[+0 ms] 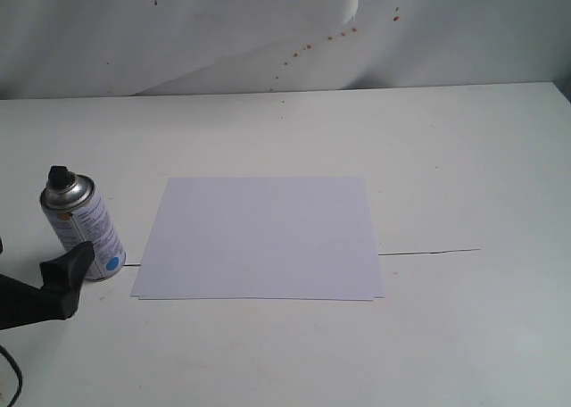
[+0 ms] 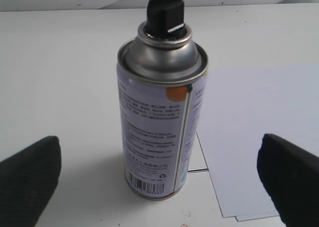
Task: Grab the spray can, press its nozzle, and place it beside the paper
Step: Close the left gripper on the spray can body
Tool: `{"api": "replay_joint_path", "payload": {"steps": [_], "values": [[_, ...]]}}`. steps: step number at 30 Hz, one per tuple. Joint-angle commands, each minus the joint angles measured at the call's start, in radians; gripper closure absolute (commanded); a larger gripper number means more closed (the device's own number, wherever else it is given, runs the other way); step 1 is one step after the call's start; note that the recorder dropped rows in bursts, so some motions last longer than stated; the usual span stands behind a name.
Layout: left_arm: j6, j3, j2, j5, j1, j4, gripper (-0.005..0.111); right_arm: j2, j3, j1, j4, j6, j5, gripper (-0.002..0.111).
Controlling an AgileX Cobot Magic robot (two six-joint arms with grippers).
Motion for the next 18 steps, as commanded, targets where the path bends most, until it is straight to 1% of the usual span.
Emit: {"api": "replay_joint_path", "payload": {"steps": [1, 4, 11, 16, 18], "values": [[-0.016, 0.005, 0.064, -0.100, 0.003, -0.004, 0.002, -0.006, 0.003, -0.009, 0.000, 0.000, -0.001, 0.108], [-0.036, -0.008, 0.102, -0.130, 0.003, 0.000, 0.002, -0.006, 0.003, -0.009, 0.000, 0.000, -0.001, 0.108], [-0.032, -0.135, 0.159, -0.079, 0.003, 0.000, 0.002, -0.006, 0.003, -0.009, 0.000, 0.000, -0.001, 0.108], [-0.034, -0.143, 0.264, -0.093, 0.003, 0.000, 0.002, -0.006, 0.003, -0.009, 0.000, 0.000, -0.001, 0.108], [-0.034, -0.146, 0.293, -0.133, 0.003, 0.000, 0.002, -0.006, 0.003, -0.009, 0.000, 0.000, -0.001, 0.108]]}}
